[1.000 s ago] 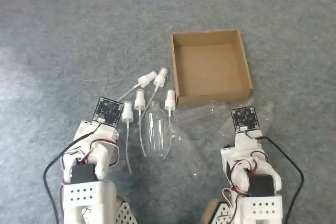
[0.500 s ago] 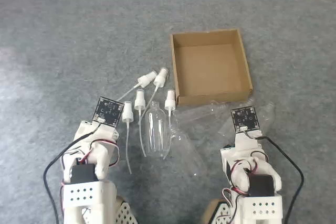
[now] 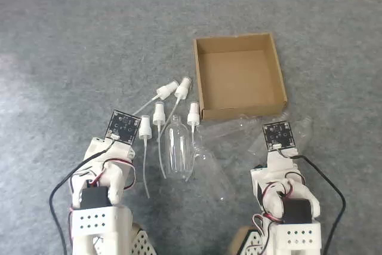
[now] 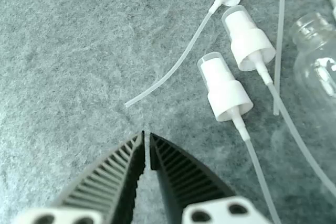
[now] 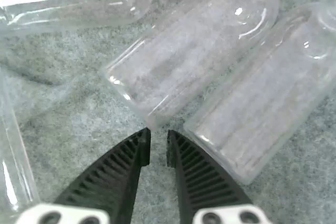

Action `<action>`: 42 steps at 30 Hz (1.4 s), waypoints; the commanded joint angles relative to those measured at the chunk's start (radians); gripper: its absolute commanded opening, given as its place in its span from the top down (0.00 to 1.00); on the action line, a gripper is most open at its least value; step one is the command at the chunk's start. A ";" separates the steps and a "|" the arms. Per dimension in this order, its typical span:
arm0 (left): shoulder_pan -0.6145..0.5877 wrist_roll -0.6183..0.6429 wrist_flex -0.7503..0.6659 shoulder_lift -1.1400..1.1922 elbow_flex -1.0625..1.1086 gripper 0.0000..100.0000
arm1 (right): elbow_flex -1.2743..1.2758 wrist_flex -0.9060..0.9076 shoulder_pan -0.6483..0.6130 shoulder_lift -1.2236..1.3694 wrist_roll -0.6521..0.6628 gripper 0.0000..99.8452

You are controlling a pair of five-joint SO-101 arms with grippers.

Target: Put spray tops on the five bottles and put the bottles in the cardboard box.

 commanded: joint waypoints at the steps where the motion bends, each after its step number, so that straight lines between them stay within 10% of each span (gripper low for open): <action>1: 0.000 -0.008 0.000 -0.015 -0.005 0.99 | 0.023 0.005 0.010 -0.018 0.006 0.96; 33: 0.003 -0.008 0.003 -0.015 -0.005 0.99 | -0.023 -0.038 0.005 -0.019 -0.002 0.96; 42: -0.002 -0.008 0.005 -0.015 -0.005 0.99 | -0.361 0.081 -0.002 -0.012 -0.224 0.96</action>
